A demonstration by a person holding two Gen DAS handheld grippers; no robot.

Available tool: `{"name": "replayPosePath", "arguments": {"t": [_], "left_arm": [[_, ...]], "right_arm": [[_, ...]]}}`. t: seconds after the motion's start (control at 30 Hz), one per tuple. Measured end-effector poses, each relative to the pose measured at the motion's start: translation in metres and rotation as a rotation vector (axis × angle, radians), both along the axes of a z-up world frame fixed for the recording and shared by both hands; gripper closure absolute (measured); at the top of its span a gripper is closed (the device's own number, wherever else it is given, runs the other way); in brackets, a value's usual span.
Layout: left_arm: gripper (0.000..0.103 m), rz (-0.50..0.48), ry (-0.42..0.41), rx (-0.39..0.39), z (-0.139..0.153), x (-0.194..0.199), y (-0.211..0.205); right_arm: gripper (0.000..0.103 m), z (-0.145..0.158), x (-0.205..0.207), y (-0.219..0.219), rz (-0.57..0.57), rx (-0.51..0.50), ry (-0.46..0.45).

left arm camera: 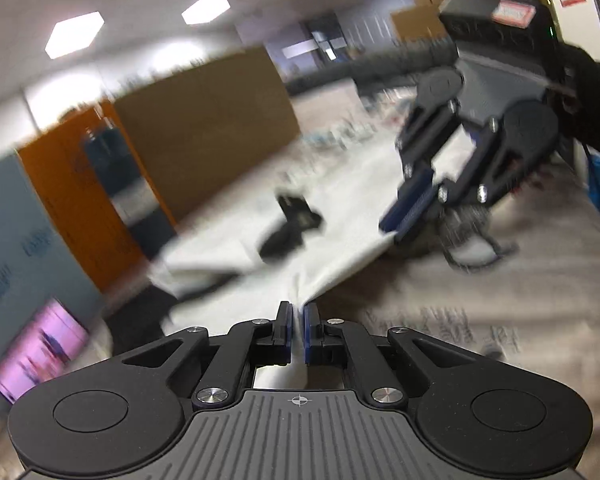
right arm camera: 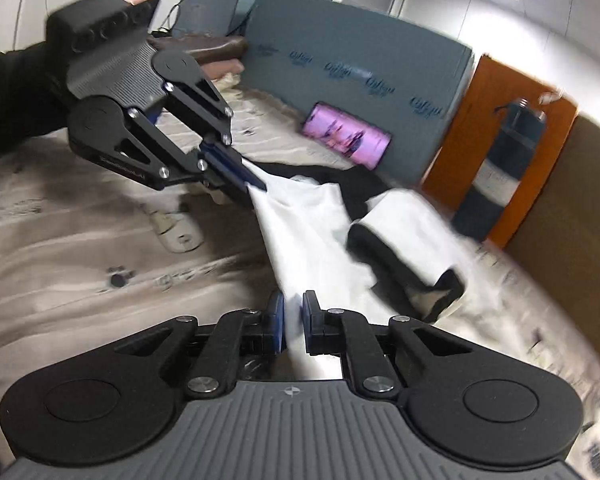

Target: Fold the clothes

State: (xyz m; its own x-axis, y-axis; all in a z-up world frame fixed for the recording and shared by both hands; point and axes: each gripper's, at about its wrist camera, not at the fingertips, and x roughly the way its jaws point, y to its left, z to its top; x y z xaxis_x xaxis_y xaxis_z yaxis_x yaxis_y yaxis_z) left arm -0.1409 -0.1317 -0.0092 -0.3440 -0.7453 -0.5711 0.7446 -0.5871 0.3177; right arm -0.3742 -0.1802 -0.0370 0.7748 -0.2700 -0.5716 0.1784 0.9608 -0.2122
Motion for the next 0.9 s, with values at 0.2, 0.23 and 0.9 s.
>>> {"name": "replayPosePath", "arguments": {"t": [0.2,0.23,0.9], "left_arm": [[0.077,-0.062,0.230,0.049,0.026,0.028,0.001],[0.074,-0.046,0.279,0.031,0.031,0.034,-0.001],[0.038,0.272,0.257,0.153,-0.016,0.046,-0.111]], "right_arm": [[0.064,0.014,-0.012,-0.011,0.017,0.142,-0.128],[0.057,0.017,-0.012,-0.017,-0.010,0.165,-0.161],[0.040,0.005,0.080,-0.099,-0.187,0.014,-0.011]]}}
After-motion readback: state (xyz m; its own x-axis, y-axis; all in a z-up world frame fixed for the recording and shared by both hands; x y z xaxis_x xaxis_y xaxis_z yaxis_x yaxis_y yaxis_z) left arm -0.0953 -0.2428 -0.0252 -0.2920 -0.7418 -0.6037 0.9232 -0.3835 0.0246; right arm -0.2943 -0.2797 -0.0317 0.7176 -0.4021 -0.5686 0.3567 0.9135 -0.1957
